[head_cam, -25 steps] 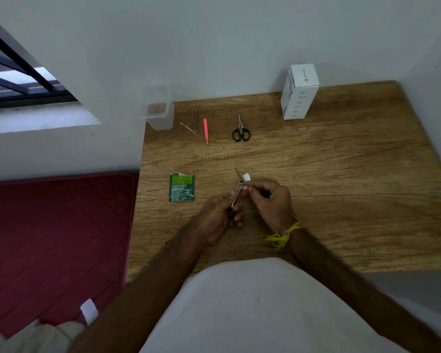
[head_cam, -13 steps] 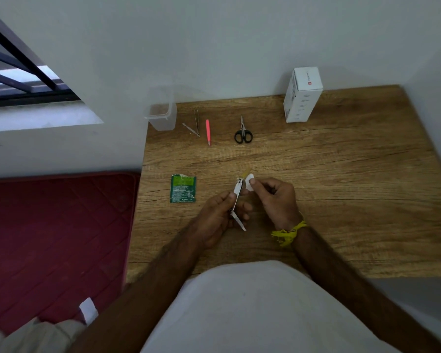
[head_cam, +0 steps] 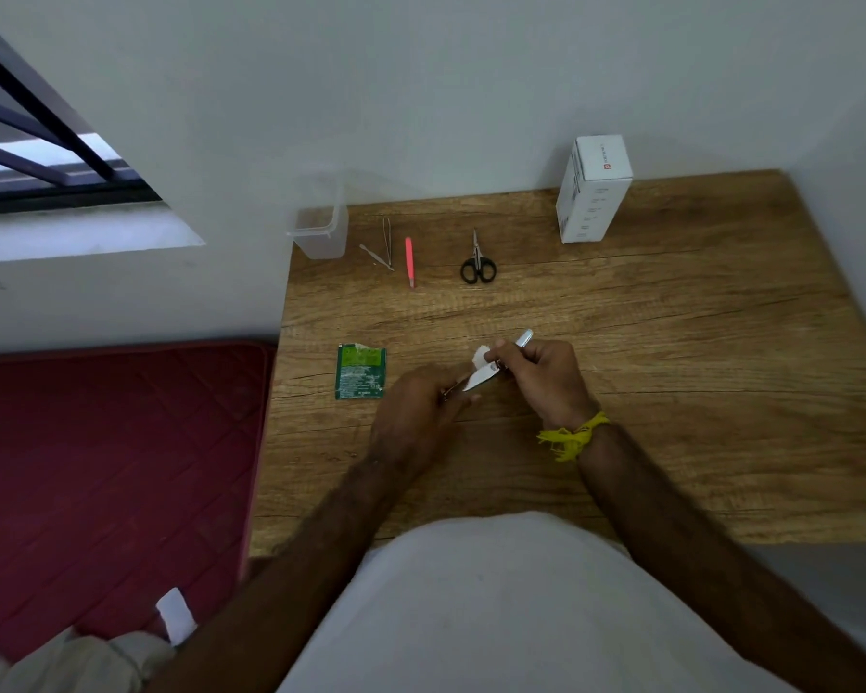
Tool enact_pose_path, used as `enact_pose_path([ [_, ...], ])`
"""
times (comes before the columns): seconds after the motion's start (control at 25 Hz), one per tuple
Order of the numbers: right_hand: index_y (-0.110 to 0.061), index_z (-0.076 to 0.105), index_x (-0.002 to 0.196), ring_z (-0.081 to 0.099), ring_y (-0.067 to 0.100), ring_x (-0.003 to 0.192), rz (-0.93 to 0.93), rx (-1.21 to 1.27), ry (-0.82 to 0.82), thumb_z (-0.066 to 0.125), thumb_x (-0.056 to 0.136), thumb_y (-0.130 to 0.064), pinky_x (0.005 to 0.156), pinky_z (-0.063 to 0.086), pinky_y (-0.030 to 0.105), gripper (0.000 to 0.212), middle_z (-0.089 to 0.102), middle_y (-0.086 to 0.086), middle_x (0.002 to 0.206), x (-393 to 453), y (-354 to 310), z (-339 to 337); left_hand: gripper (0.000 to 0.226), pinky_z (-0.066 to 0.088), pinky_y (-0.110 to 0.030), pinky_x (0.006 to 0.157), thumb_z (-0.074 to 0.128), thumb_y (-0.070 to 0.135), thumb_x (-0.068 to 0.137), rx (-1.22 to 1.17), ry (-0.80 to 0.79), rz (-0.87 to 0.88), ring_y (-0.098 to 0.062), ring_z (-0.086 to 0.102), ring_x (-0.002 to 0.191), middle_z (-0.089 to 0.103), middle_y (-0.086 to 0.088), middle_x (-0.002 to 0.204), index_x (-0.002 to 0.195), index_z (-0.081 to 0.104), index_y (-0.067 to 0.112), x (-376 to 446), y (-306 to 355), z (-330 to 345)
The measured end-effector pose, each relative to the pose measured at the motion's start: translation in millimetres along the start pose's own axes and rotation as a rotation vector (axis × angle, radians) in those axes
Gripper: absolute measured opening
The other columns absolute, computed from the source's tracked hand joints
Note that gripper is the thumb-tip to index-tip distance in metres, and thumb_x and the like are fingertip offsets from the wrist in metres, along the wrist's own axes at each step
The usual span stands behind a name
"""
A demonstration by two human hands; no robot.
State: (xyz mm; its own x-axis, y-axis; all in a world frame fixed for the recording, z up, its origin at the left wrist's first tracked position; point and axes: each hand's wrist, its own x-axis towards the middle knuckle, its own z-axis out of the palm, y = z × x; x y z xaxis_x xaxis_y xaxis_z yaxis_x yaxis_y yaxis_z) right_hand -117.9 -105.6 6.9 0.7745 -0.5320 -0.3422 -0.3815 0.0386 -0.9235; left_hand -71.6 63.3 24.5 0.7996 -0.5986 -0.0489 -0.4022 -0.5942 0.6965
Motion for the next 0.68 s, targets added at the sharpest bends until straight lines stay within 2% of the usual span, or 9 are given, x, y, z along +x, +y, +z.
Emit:
enact_pose_path([
  [0.12,-0.013,0.079,0.088,0.067,-0.005,0.074,0.017,0.05,0.023,0.062,0.096,-0.03,0.069,0.047,0.01,0.025,0.075,-0.005,0.081,3.4,5.4,-5.8,0.06,0.056,-0.028,0.076,0.086,0.035,0.072,-0.16,0.11,-0.236,-0.006,0.064,0.086,0.07,0.009,0.096,0.128,0.064,0.029,2.6,-3.3,-10.6],
  [0.2,-0.011,0.079,0.088,0.067,0.002,0.07,0.034,0.152,0.076,0.062,0.096,-0.028,0.073,0.05,0.016,0.026,0.075,0.002,0.083,6.0,7.6,-8.0,0.061,0.059,-0.028,0.077,0.09,0.027,0.068,-0.408,0.196,-0.395,-0.011,0.07,0.087,0.073,0.003,0.096,0.124,0.065,0.022,1.5,-9.7,-13.5],
  [0.28,-0.011,0.079,0.085,0.062,0.009,0.064,0.036,0.229,0.113,0.063,0.096,-0.027,0.072,0.05,0.026,0.025,0.074,0.012,0.081,8.3,8.4,-6.5,0.056,0.061,-0.035,0.081,0.087,0.015,0.072,-0.742,0.256,-0.522,-0.019,0.075,0.088,0.077,-0.007,0.093,0.123,0.064,0.01,-3.2,-8.5,-11.2],
  [0.36,-0.011,0.078,0.083,0.058,0.013,0.062,0.031,0.237,0.114,0.063,0.096,-0.027,0.068,0.048,0.028,0.026,0.072,0.019,0.081,9.1,8.2,-2.9,0.051,0.061,-0.035,0.081,0.083,0.005,0.075,-0.978,0.339,-0.586,-0.023,0.076,0.088,0.077,-0.012,0.093,0.122,0.062,0.003,-6.3,-3.8,-7.5],
  [0.4,-0.012,0.078,0.083,0.058,0.012,0.062,0.032,0.226,0.102,0.062,0.096,-0.026,0.067,0.048,0.027,0.026,0.073,0.02,0.083,8.2,8.0,-0.5,0.048,0.062,-0.033,0.08,0.081,0.002,0.076,-1.015,0.384,-0.587,-0.023,0.076,0.089,0.077,-0.013,0.094,0.121,0.062,0.002,-6.4,-0.8,-6.7],
  [0.44,-0.012,0.078,0.082,0.058,0.011,0.061,0.031,0.208,0.085,0.062,0.096,-0.026,0.066,0.048,0.026,0.025,0.074,0.02,0.083,6.2,7.7,2.2,0.043,0.062,-0.031,0.079,0.08,0.001,0.078,-0.981,0.428,-0.562,-0.021,0.076,0.089,0.077,-0.013,0.095,0.118,0.064,0.004,-5.5,1.3,-6.4],
  [0.52,-0.011,0.078,0.083,0.058,0.008,0.06,0.012,0.177,0.04,0.062,0.097,-0.024,0.064,0.048,0.023,0.025,0.074,0.018,0.08,2.4,6.2,7.4,0.033,0.061,-0.027,0.079,0.078,0.004,0.082,-0.682,0.462,-0.411,-0.01,0.074,0.09,0.076,-0.002,0.099,0.113,0.07,0.011,-3.8,-0.7,-5.2],
  [0.6,-0.006,0.077,0.086,0.058,0.004,0.057,-0.037,0.144,-0.011,0.06,0.098,-0.02,0.06,0.048,0.017,0.025,0.072,0.012,0.074,1.3,2.4,9.9,0.03,0.058,-0.022,0.086,0.076,0.01,0.086,-0.345,0.342,-0.193,0.004,0.069,0.095,0.073,0.01,0.106,0.116,0.072,0.016,-7.4,0.2,-1.4],
  [0.68,-0.005,0.077,0.087,0.062,0.002,0.059,-0.074,0.099,-0.041,0.061,0.098,-0.02,0.059,0.05,0.015,0.024,0.073,0.005,0.074,3.6,-3.2,9.1,0.04,0.054,-0.015,0.09,0.076,0.017,0.087,-0.238,0.165,-0.113,0.013,0.063,0.1,0.068,0.015,0.114,0.126,0.067,0.016,-12.7,3.2,3.7],
])
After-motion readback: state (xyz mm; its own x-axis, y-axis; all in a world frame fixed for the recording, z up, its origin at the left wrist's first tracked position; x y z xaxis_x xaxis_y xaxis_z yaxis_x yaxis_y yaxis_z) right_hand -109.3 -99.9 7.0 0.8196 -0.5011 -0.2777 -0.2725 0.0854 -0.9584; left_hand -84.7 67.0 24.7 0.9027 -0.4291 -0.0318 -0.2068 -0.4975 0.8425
